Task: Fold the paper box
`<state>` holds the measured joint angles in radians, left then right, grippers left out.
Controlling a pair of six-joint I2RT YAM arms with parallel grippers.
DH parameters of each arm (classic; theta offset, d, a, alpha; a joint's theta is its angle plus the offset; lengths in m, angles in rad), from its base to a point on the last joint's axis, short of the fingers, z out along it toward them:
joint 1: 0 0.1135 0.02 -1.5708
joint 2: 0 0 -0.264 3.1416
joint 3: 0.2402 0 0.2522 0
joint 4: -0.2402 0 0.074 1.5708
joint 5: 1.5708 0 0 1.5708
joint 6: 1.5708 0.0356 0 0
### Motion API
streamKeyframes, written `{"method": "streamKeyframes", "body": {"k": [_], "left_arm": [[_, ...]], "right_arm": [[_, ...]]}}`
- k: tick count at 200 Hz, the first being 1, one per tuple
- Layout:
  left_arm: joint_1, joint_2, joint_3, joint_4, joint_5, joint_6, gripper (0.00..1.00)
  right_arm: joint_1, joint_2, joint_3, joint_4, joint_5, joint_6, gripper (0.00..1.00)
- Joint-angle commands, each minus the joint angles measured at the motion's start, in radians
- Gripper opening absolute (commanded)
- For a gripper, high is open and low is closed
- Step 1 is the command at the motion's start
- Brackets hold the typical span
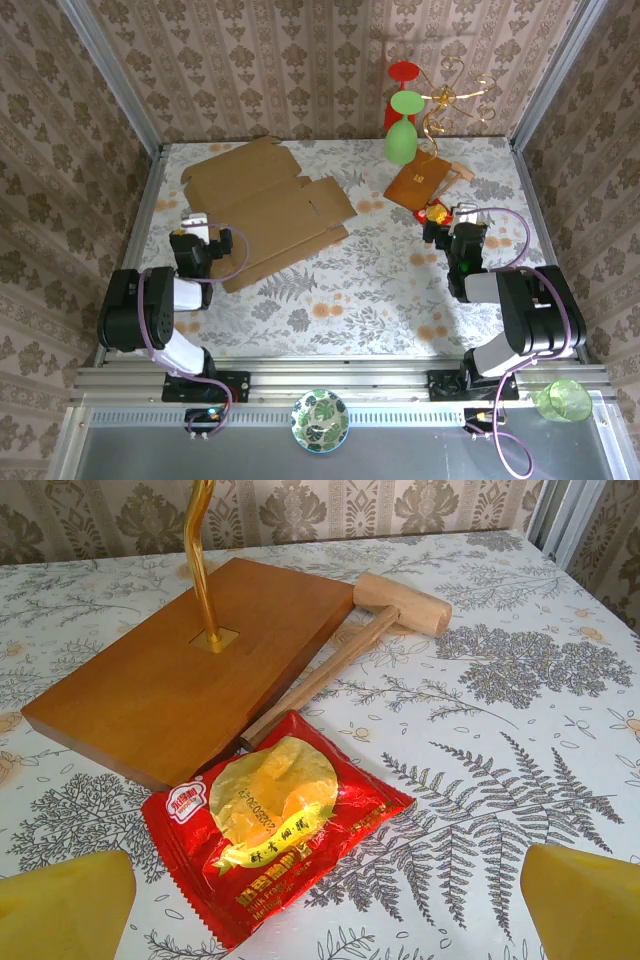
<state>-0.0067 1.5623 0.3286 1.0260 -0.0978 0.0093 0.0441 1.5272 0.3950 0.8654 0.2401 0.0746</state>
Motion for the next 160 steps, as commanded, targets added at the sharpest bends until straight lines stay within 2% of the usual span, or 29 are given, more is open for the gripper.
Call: {"method": "streamKeyframes", "body": {"k": [1, 24, 51, 124, 138, 148, 154, 160], "left_arm": [[-0.005, -0.007, -0.010, 0.026, -0.006, 0.017, 1.00], [-0.006, -0.006, -0.009, 0.027, -0.008, 0.017, 1.00], [-0.012, -0.007, 0.013, -0.015, -0.065, 0.004, 1.00], [-0.026, -0.009, 0.003, 0.002, -0.083, 0.017, 1.00], [-0.063, -0.022, -0.036, 0.078, -0.166, 0.034, 1.00], [-0.088, -0.033, -0.074, 0.145, -0.167, 0.067, 1.00], [-0.128, -0.038, -0.090, 0.185, -0.215, 0.100, 1.00], [-0.187, -0.052, -0.099, 0.211, -0.324, 0.144, 1.00]], "right_arm": [[0.003, 0.002, -0.014, 0.035, 0.037, 0.003, 1.00], [0.004, 0.002, -0.012, 0.035, 0.037, 0.004, 1.00], [0.003, 0.002, -0.013, 0.036, 0.037, 0.004, 1.00], [0.003, 0.002, -0.013, 0.036, 0.036, 0.004, 1.00], [0.006, -0.020, -0.025, 0.043, 0.059, 0.008, 1.00], [0.010, -0.041, -0.050, 0.064, 0.054, 0.005, 1.00], [0.026, -0.035, -0.073, 0.122, 0.067, -0.013, 1.00], [0.050, -0.038, -0.087, 0.147, 0.088, -0.036, 1.00]]}}
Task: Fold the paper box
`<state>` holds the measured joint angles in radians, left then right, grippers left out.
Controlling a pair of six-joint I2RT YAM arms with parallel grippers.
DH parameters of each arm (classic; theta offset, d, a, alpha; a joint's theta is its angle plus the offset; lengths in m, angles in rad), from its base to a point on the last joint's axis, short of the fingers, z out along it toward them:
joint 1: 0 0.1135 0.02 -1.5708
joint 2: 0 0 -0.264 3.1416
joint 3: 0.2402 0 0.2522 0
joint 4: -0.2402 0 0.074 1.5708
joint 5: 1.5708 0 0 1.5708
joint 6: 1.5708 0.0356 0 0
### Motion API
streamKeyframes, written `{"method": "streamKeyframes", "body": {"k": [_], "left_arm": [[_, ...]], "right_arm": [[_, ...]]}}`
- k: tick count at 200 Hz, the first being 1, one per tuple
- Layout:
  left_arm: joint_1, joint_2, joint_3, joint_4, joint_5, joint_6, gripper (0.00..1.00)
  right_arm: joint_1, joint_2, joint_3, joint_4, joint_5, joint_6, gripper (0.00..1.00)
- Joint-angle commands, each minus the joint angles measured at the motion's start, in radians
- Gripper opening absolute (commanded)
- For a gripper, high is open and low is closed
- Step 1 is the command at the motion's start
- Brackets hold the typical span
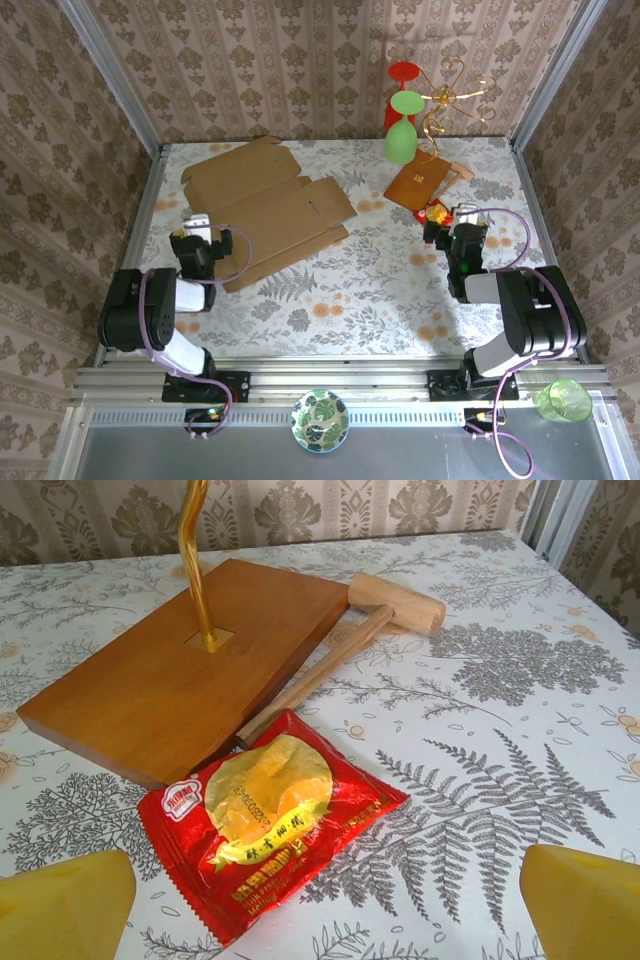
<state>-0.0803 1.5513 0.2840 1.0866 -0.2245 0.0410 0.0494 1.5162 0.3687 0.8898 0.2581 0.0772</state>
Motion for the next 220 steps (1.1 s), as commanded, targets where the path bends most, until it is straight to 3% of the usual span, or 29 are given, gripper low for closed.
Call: {"method": "streamKeyframes", "body": {"k": [1, 19, 36, 45, 54, 64, 74, 78, 86, 93, 108, 128, 140, 159, 186, 220], "left_arm": [[-0.123, -0.044, -0.055, 0.152, -0.218, 0.120, 1.00], [-0.217, -0.133, -0.048, 0.135, -0.384, 0.213, 1.00], [-0.234, -0.248, -0.010, 0.035, -0.401, 0.206, 1.00], [-0.236, -0.306, 0.029, -0.042, -0.405, 0.194, 1.00], [-0.241, -0.360, 0.101, -0.197, -0.497, 0.084, 1.00], [-0.246, -0.449, 0.234, -0.582, -0.556, -0.153, 1.00], [-0.186, -0.525, 0.340, -0.934, -0.403, -0.390, 1.00], [-0.124, -0.532, 0.355, -0.971, -0.308, -0.451, 1.00], [0.013, -0.507, 0.374, -1.002, -0.003, -0.624, 1.00], [0.089, -0.465, 0.412, -1.049, 0.145, -0.731, 1.00], [0.116, -0.348, 0.562, -1.281, 0.207, -0.740, 0.97], [0.131, -0.164, 0.790, -1.628, 0.210, -0.671, 0.84], [0.151, -0.075, 0.869, -1.725, 0.237, -0.628, 0.78], [0.167, -0.002, 0.920, -1.754, 0.241, -0.562, 0.70], [0.152, 0.087, 0.921, -1.704, 0.312, -0.473, 0.52], [0.058, 0.191, 0.883, -1.658, 0.351, -0.444, 0.45]], "right_arm": [[0.049, -0.027, -0.063, 0.127, 0.072, -0.043, 1.00], [0.106, -0.082, -0.076, 0.133, 0.181, -0.086, 1.00], [0.110, -0.238, -0.005, -0.112, 0.185, -0.080, 1.00], [0.110, -0.304, 0.023, -0.158, 0.188, -0.077, 1.00], [0.118, -0.370, 0.056, -0.180, 0.196, -0.073, 1.00], [0.125, -0.445, 0.164, -0.344, 0.236, 0.031, 1.00], [0.101, -0.478, 0.336, -0.702, 0.226, 0.265, 1.00], [0.084, -0.477, 0.390, -0.839, 0.199, 0.369, 1.00], [0.066, -0.458, 0.513, -1.117, 0.169, 0.547, 1.00], [0.057, -0.439, 0.574, -1.249, 0.145, 0.634, 1.00], [0.053, -0.403, 0.596, -1.266, -0.064, 0.601, 0.97], [0.162, -0.397, 0.575, -1.330, -0.093, 0.677, 0.77], [0.231, -0.402, 0.516, -1.284, -0.161, 0.731, 0.67], [0.317, -0.386, 0.439, -1.187, -0.224, 0.832, 0.66], [0.326, -0.308, 0.389, -1.082, -0.327, 0.897, 0.65], [0.328, -0.229, 0.392, -1.017, -0.367, 0.951, 0.64]]}}
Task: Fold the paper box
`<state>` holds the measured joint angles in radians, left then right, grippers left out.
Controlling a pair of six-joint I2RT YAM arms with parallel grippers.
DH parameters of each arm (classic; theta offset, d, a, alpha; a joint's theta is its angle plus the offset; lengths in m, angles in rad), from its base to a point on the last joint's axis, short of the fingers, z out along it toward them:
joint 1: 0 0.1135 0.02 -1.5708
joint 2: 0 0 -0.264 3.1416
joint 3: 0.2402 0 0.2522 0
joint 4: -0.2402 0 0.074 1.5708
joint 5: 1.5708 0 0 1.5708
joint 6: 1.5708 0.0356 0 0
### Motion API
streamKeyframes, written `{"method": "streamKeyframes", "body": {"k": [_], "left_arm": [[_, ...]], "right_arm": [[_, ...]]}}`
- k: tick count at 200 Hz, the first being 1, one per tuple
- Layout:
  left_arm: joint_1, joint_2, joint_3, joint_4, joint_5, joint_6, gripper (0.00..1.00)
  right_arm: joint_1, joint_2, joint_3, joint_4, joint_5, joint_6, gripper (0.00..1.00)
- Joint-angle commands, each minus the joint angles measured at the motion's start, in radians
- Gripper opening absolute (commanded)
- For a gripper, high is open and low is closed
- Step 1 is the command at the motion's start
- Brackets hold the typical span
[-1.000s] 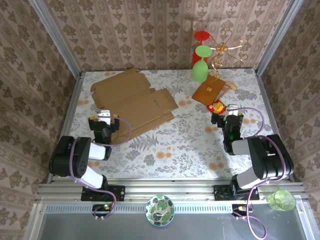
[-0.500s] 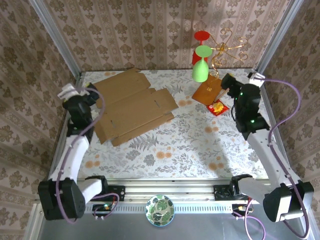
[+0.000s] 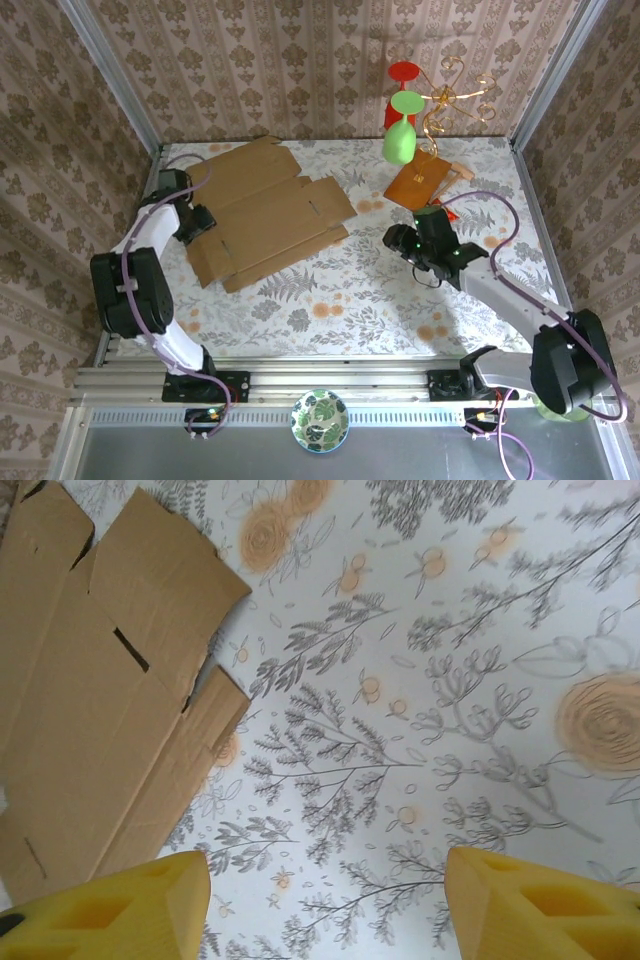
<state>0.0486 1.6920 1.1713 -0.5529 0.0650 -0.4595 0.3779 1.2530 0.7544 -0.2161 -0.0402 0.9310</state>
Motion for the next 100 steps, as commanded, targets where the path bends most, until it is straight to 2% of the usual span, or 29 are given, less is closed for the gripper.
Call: {"method": "streamKeyframes", "body": {"k": [1, 21, 41, 78, 100], "left_arm": [[-0.075, 0.053, -0.005, -0.017, 0.059, 0.057, 0.45], [-0.146, 0.096, -0.035, -0.015, 0.044, 0.066, 0.42], [-0.225, 0.125, -0.073, -0.009, 0.037, 0.077, 0.41], [-0.395, 0.127, -0.130, -0.004, 0.011, 0.081, 0.39], [-0.467, 0.114, -0.154, -0.011, -0.020, 0.081, 0.38]], "right_arm": [[0.000, 0.035, 0.006, 0.094, -0.069, 0.101, 0.64], [-0.004, 0.087, -0.030, 0.197, -0.093, 0.149, 0.65], [-0.019, 0.132, -0.013, 0.227, -0.096, 0.133, 0.65], [-0.097, 0.253, 0.004, 0.322, -0.157, 0.166, 0.67], [-0.137, 0.288, 0.023, 0.343, -0.165, 0.166, 0.67]]}}
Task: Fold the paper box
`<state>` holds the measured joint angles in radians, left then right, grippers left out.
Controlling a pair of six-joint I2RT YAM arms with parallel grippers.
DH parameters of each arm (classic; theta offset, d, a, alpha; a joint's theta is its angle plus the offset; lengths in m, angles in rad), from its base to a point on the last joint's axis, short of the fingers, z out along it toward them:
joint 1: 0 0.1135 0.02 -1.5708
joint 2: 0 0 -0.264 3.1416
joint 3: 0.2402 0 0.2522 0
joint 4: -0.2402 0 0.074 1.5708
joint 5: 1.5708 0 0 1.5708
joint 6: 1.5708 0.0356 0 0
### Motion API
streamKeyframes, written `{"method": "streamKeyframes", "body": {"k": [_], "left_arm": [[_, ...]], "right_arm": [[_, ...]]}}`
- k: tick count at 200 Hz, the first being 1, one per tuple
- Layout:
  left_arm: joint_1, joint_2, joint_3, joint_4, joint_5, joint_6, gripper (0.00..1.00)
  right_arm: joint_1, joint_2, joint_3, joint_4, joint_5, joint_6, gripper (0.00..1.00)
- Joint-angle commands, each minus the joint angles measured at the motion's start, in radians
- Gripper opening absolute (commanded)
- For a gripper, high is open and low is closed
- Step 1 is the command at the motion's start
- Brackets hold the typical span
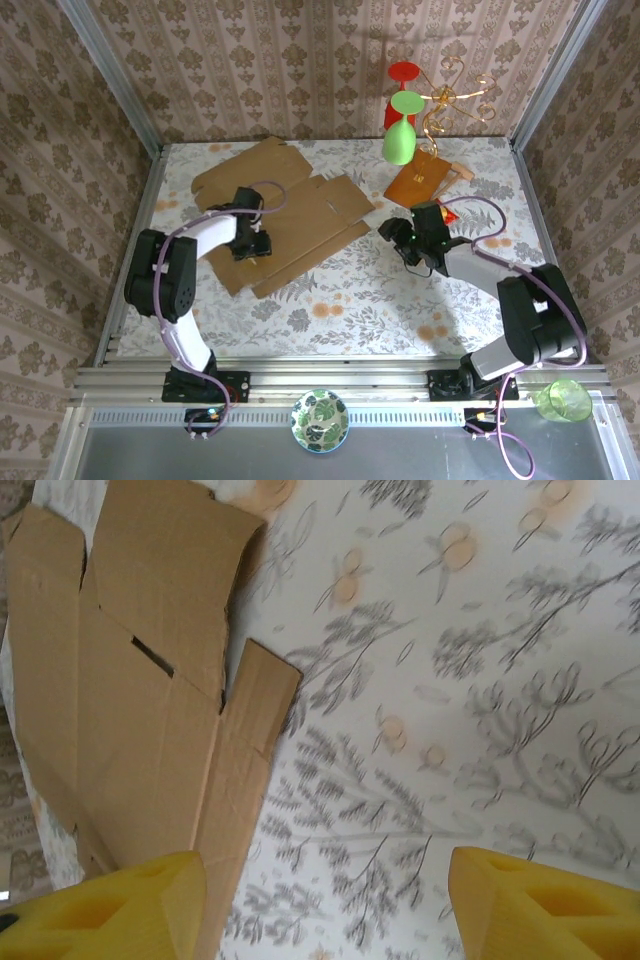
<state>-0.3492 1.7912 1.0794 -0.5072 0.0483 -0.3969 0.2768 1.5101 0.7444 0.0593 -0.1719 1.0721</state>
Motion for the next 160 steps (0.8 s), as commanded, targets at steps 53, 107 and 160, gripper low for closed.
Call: {"method": "streamKeyframes", "body": {"k": [53, 107, 160], "left_arm": [[-0.101, -0.033, -0.119, -0.079, -0.016, 0.024, 0.37], [-0.100, -0.046, -0.124, -0.074, -0.017, 0.018, 0.37], [-0.100, -0.036, -0.117, -0.073, -0.014, 0.023, 0.37]], "right_arm": [[-0.069, 0.198, 0.158, 0.115, -0.086, 0.036, 0.66], [-0.070, 0.307, 0.180, 0.178, -0.096, 0.122, 0.62], [-0.065, 0.363, 0.164, 0.248, -0.103, 0.202, 0.58]]}}
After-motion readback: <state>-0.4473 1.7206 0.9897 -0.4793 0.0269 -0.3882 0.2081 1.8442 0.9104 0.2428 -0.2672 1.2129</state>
